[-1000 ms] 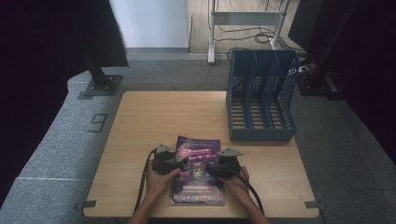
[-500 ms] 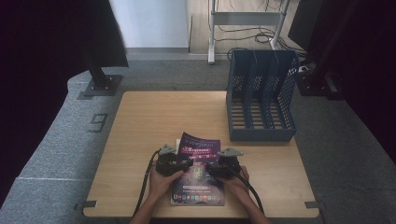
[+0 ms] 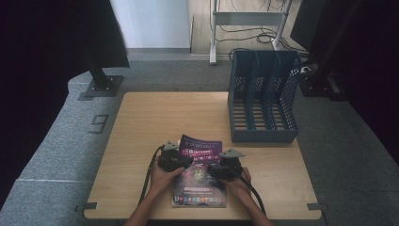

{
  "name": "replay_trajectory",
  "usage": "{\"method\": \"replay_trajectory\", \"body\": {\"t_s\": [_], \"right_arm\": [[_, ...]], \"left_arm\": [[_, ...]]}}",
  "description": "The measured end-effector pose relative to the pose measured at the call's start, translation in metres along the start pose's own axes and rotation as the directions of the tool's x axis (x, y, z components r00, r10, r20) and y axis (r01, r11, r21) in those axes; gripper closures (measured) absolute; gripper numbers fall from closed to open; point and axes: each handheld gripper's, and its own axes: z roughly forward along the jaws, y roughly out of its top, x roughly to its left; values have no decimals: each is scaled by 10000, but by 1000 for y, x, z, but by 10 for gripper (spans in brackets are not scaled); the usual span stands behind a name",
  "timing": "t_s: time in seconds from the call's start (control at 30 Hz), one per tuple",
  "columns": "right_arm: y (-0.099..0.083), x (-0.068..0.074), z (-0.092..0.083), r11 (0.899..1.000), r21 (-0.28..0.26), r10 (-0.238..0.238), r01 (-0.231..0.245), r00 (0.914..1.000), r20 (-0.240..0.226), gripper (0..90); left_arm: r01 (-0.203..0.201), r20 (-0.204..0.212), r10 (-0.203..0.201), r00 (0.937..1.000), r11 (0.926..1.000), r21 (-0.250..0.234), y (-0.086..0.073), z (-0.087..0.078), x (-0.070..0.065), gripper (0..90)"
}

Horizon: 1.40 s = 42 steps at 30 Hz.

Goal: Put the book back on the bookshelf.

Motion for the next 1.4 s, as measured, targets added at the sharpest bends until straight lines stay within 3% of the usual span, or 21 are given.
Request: {"method": "replay_trajectory", "body": {"t_s": [0.33, 0.67, 0.77, 1.13, 1.4], "right_arm": [[0, 1, 0, 10000, -11, -8, 8, 10000, 26, 226], [0, 1, 0, 10000, -11, -15, 15, 10000, 42, 225], [0, 1, 1, 10000, -25, -36, 36, 10000, 59, 224], [0, 1, 1, 10000, -46, -52, 53, 10000, 83, 224], [0, 2, 1, 10000, -41, -72, 72, 9999, 96, 224]], "left_arm": [[224, 180, -225, 9996, 9997, 34, 1, 4, 6, 384], [264, -28, -265, 9996, 9995, -182, 1, 7, 5, 364], [95, -191, -98, 9998, 9998, -185, 1, 9, 4, 367], [-377, -626, 368, 9974, 9992, -133, 1, 9, 1, 492], [-599, -654, 588, 9961, 9981, -152, 0, 8, -2, 577]]}}
